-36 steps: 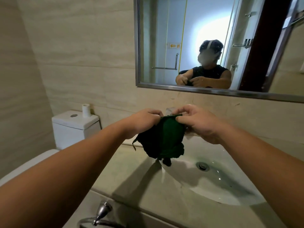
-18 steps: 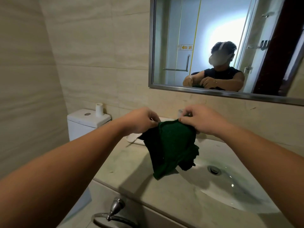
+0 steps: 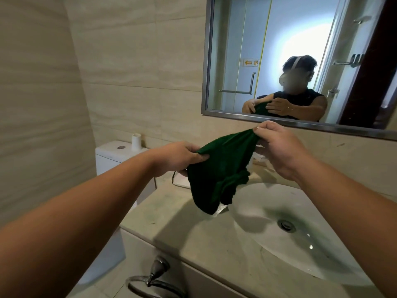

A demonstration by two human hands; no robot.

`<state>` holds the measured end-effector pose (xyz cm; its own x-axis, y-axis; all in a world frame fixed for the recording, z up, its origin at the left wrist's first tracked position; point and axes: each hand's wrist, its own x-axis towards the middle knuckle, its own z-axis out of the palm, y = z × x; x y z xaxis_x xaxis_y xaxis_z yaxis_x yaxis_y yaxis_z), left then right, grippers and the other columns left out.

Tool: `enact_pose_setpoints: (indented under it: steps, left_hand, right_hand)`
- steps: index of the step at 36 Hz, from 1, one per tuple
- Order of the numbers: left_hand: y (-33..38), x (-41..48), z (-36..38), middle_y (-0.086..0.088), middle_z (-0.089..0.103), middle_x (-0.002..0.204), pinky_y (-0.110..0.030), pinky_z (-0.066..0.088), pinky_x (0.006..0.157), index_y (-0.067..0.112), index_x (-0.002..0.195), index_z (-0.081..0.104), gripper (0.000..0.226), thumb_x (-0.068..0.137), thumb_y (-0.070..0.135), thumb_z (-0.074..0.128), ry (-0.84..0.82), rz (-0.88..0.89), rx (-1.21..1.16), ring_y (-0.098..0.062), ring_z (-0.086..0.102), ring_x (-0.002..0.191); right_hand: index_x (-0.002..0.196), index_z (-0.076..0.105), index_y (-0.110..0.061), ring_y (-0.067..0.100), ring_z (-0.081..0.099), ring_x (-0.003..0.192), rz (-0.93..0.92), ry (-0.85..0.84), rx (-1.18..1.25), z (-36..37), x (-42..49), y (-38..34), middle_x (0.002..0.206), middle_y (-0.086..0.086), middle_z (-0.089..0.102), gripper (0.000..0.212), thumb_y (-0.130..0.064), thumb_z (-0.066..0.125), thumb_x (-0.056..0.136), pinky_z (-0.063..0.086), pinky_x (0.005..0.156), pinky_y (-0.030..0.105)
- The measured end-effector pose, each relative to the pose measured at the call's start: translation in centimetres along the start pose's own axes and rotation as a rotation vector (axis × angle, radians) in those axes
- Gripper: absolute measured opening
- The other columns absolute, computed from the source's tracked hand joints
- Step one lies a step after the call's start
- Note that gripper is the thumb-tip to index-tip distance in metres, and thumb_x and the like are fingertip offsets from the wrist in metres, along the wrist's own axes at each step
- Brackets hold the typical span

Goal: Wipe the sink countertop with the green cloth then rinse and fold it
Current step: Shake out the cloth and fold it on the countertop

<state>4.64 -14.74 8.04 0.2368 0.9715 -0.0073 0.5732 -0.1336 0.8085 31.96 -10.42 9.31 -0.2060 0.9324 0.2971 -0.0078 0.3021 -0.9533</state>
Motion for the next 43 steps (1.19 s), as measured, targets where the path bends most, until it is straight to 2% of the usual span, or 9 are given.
enact_pose_setpoints:
  steps: [4, 9, 12, 15, 20, 25, 30, 37, 43]
  left_hand:
    - [-0.3, 0.3, -0.7, -0.001, 0.078, 0.126, -0.059, 0.042, 0.116, 0.027, 0.129, 0.074, 0.030, 0.109, 0.040, 0.056, 0.056, 0.009, -0.161, -0.029, 0.064, 0.128]
    - [1.1, 0.6, -1.5, -0.011, 0.081, 0.110, -0.049, 0.061, 0.097, 0.026, 0.112, 0.082, 0.023, 0.102, 0.032, 0.063, 0.175, 0.105, -0.334, -0.034, 0.076, 0.110]
    - [2.3, 0.5, -1.2, -0.014, 0.081, 0.105, -0.052, 0.063, 0.094, 0.025, 0.106, 0.083, 0.019, 0.100, 0.035, 0.068, 0.119, 0.105, -0.224, -0.035, 0.079, 0.101]
    - [3.2, 0.6, -0.6, -0.011, 0.082, 0.095, -0.051, 0.066, 0.088, 0.023, 0.102, 0.083, 0.014, 0.100, 0.029, 0.071, 0.127, 0.092, -0.116, -0.031, 0.081, 0.090]
    - [3.7, 0.2, -0.6, -0.013, 0.081, 0.086, -0.045, 0.068, 0.080, 0.012, 0.093, 0.081, 0.012, 0.097, 0.010, 0.070, 0.164, 0.092, -0.003, -0.032, 0.080, 0.084]
    - [2.8, -0.3, -1.4, -0.013, 0.076, 0.078, -0.037, 0.060, 0.068, 0.012, 0.080, 0.077, 0.011, 0.089, 0.014, 0.082, 0.103, 0.091, -0.050, -0.027, 0.072, 0.070]
    - [2.1, -1.0, -2.1, -0.026, 0.077, 0.100, -0.047, 0.063, 0.086, 0.002, 0.098, 0.076, 0.023, 0.084, 0.016, 0.088, -0.102, 0.054, -0.135, -0.045, 0.075, 0.095]
    - [-0.1, -2.3, -3.5, -0.018, 0.080, 0.114, -0.038, 0.063, 0.091, 0.004, 0.115, 0.077, 0.021, 0.095, 0.001, 0.073, -0.290, -0.052, -0.040, -0.034, 0.077, 0.109]
    - [-1.7, -2.7, -4.6, -0.017, 0.082, 0.106, -0.043, 0.064, 0.090, 0.003, 0.111, 0.079, 0.027, 0.097, -0.006, 0.058, -0.177, -0.138, 0.078, -0.034, 0.079, 0.103]
  right_hand:
    - [0.077, 0.068, -0.020, 0.032, 0.072, 0.091, -0.043, -0.003, -0.180, 0.5, 0.0, -0.7, 0.083, 0.008, 0.073, 0.025, -0.017, 0.061, 0.101, 0.059, 0.091, 0.046]
    - [0.106, 0.067, -0.025, 0.026, 0.067, 0.092, -0.014, -0.053, -0.822, 1.2, 0.3, -1.2, 0.095, 0.002, 0.072, 0.018, -0.034, 0.070, 0.091, 0.049, 0.075, 0.037]
    - [0.139, 0.060, -0.032, 0.014, 0.062, 0.110, 0.029, -0.220, -0.626, 3.2, -0.1, -2.2, 0.126, -0.005, 0.065, 0.058, -0.054, 0.069, 0.085, 0.049, 0.098, 0.039]
    - [0.134, 0.065, -0.033, 0.014, 0.065, 0.117, 0.015, -0.315, -0.487, 5.6, -0.5, -2.6, 0.127, -0.004, 0.070, 0.078, -0.077, 0.072, 0.070, 0.049, 0.109, 0.046]
    - [0.103, 0.073, -0.026, 0.023, 0.071, 0.099, -0.137, -0.264, -0.582, 7.4, -0.8, -1.7, 0.101, 0.004, 0.076, 0.055, -0.072, 0.076, 0.072, 0.055, 0.094, 0.056]
    - [0.116, 0.076, -0.026, 0.014, 0.071, 0.102, -0.156, -0.331, -0.619, 7.4, -0.9, -1.9, 0.106, -0.003, 0.078, 0.043, -0.054, 0.078, 0.084, 0.056, 0.095, 0.043]
    - [0.095, 0.080, -0.015, 0.014, 0.068, 0.073, -0.239, -0.234, -0.623, 6.4, -0.7, -2.3, 0.083, 0.011, 0.076, 0.025, -0.039, 0.071, 0.094, 0.052, 0.072, 0.037]
    - [0.094, 0.079, -0.024, 0.033, 0.073, 0.086, -0.213, -0.158, -0.529, 3.4, -0.4, -2.4, 0.088, 0.011, 0.077, 0.020, -0.040, 0.067, 0.097, 0.059, 0.082, 0.057]
    - [0.097, 0.080, -0.020, 0.044, 0.072, 0.098, -0.150, -0.106, -0.419, 1.3, 0.3, -1.7, 0.097, 0.019, 0.077, 0.032, -0.049, 0.070, 0.089, 0.055, 0.092, 0.068]
